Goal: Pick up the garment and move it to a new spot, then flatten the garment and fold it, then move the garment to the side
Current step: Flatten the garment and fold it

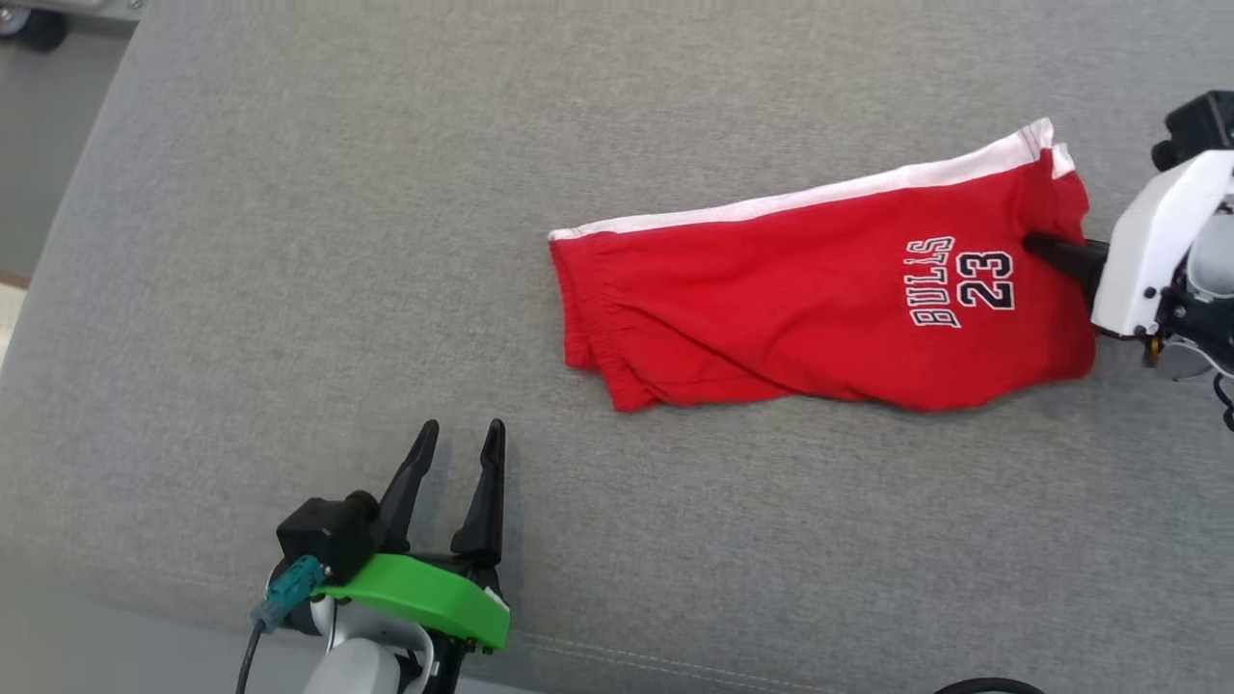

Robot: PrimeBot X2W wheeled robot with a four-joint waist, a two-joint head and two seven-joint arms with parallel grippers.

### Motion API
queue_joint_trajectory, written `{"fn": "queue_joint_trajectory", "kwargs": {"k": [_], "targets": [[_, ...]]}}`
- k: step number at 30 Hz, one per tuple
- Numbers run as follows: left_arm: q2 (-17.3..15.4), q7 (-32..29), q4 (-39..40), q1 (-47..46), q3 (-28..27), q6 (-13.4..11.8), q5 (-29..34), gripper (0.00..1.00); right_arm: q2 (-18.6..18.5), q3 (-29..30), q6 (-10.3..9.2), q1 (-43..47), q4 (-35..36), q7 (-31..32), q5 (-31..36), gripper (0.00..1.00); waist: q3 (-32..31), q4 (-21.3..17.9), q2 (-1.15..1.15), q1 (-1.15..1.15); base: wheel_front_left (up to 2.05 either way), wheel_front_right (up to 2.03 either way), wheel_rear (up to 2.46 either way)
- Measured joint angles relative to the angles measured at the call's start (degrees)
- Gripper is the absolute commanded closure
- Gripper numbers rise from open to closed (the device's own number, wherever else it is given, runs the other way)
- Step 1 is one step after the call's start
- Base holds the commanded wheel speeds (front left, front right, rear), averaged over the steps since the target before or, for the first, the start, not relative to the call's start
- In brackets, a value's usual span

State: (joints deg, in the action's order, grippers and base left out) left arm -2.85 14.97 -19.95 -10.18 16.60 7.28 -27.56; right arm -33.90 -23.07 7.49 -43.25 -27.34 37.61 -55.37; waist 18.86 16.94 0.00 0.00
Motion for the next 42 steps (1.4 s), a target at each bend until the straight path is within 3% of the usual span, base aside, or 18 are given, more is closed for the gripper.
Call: {"fn": "queue_joint_trajectory", "kwargs": {"k": [7, 15, 20, 23, 28, 31, 35, 42], "targets": [[0.0, 0.0, -0.8, 0.9, 0.9, 0.0, 2.0, 0.0, 0.4, 7.3, -0.01, 5.8, -0.2, -2.0, -3.1, 1.0, -2.9, -4.8, 0.0, 0.0, 0.0, 0.0, 0.0], [-1.0, 0.0, -0.5, 2.1, 4.1, 0.1, 2.2, 0.0, 4.8, 16.0, 0.0, 16.3, -11.4, -15.1, -2.7, 1.0, -5.7, -9.0, 0.0, 0.0, 0.0, 0.0, 0.0], [-2.2, 0.0, -0.4, 2.9, 4.0, 0.1, 1.7, 0.0, 4.3, 19.1, 0.0, 16.2, -14.6, -21.1, -1.5, 1.0, -6.5, -9.7, 0.0, 0.0, 0.0, 0.0, 0.0], [-2.2, 0.0, -0.5, 3.0, 3.8, 0.1, 1.6, 0.0, 3.3, 19.9, -0.01, 13.4, -13.7, -21.5, -1.5, 1.0, -6.9, -9.8, 0.0, 0.0, 0.0, 0.0, 0.0], [-1.6, 0.0, -2.2, 3.1, 5.7, 0.1, 0.9, 0.0, 3.4, 19.6, -0.01, 8.7, -8.8, -16.1, -2.0, 1.0, -7.6, -9.4, 0.0, 0.0, 0.0, 0.0, 0.0], [-1.4, 0.0, -2.1, 2.9, 5.7, 0.1, 0.6, 0.0, 6.2, 17.1, -0.01, 6.8, -5.3, -12.4, 0.4, 1.0, -7.5, -9.1, 0.0, 0.0, 0.0, 0.0, 0.0], [-1.1, 0.0, -1.1, 2.8, 5.7, 0.1, 0.5, 0.0, 13.4, 12.5, -0.01, 6.5, -0.2, -8.3, 4.4, 1.0, -7.2, -8.9, 0.0, 0.0, 0.0, 0.0, 0.0], [-0.9, 0.0, 0.0, 2.4, 5.4, 0.1, 1.1, 0.0, 24.5, 8.8, -0.01, 6.9, 0.8, -9.2, 13.1, 1.0, -6.9, -7.8, 0.0, 0.0, 0.0, 0.0, 0.0]]}}
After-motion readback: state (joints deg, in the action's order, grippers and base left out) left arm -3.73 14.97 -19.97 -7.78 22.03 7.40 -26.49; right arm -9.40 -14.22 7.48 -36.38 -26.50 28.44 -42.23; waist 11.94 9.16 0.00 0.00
